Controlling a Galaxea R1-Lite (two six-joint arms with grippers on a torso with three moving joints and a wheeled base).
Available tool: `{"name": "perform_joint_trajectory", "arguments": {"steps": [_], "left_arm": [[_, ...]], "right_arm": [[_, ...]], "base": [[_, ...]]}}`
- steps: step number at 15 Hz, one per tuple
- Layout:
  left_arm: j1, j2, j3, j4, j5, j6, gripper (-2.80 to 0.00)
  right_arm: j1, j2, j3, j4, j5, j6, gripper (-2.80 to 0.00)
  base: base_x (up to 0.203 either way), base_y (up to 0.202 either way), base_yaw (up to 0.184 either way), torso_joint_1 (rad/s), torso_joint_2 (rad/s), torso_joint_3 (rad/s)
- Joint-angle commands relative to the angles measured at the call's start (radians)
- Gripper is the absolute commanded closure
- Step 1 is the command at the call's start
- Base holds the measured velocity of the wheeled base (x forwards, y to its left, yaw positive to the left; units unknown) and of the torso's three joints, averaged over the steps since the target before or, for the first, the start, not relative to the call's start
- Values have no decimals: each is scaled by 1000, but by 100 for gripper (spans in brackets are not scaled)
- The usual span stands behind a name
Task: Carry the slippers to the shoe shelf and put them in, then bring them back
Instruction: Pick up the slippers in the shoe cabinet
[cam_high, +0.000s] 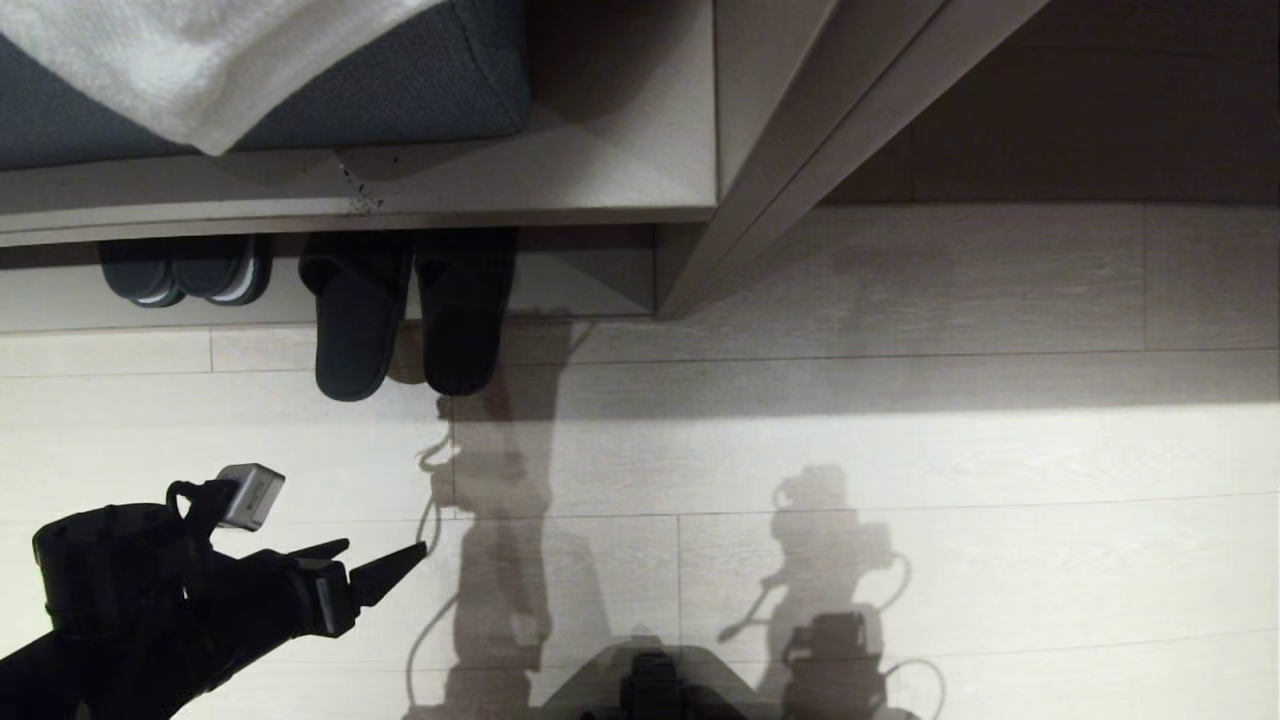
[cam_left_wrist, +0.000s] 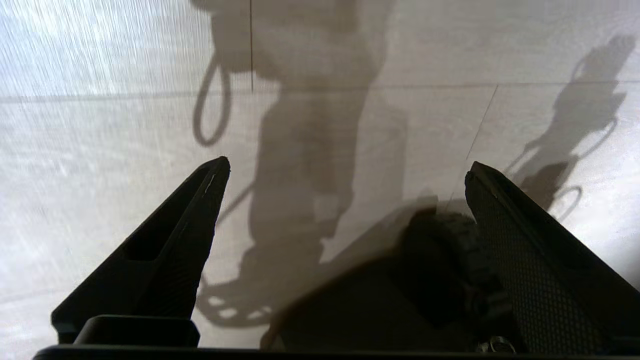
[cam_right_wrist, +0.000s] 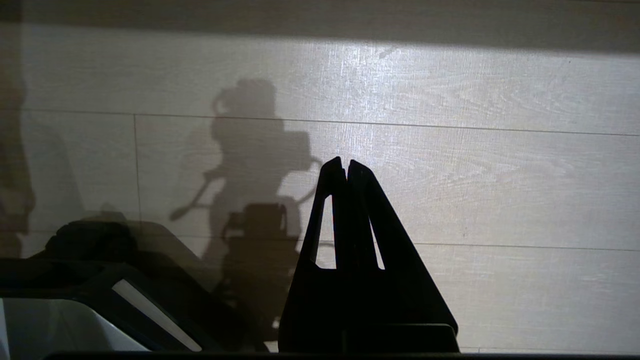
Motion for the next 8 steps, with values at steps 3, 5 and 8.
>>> {"name": "perform_joint_trajectory", "arguments": {"steps": [3, 5, 8], "left_arm": [[-20, 40, -45, -26, 56, 11, -280], [-21, 51, -75, -25, 100, 18, -280], [-20, 70, -101, -50, 131, 19, -280]], "right_arm": [[0, -39, 40, -1, 0, -1, 0], [0, -39, 40, -1, 0, -1, 0], [0, -39, 40, -1, 0, -1, 0]], "base": [[0, 0, 0, 0, 0, 0], [0, 0, 0, 0, 0, 0], [0, 0, 0, 0, 0, 0]]}}
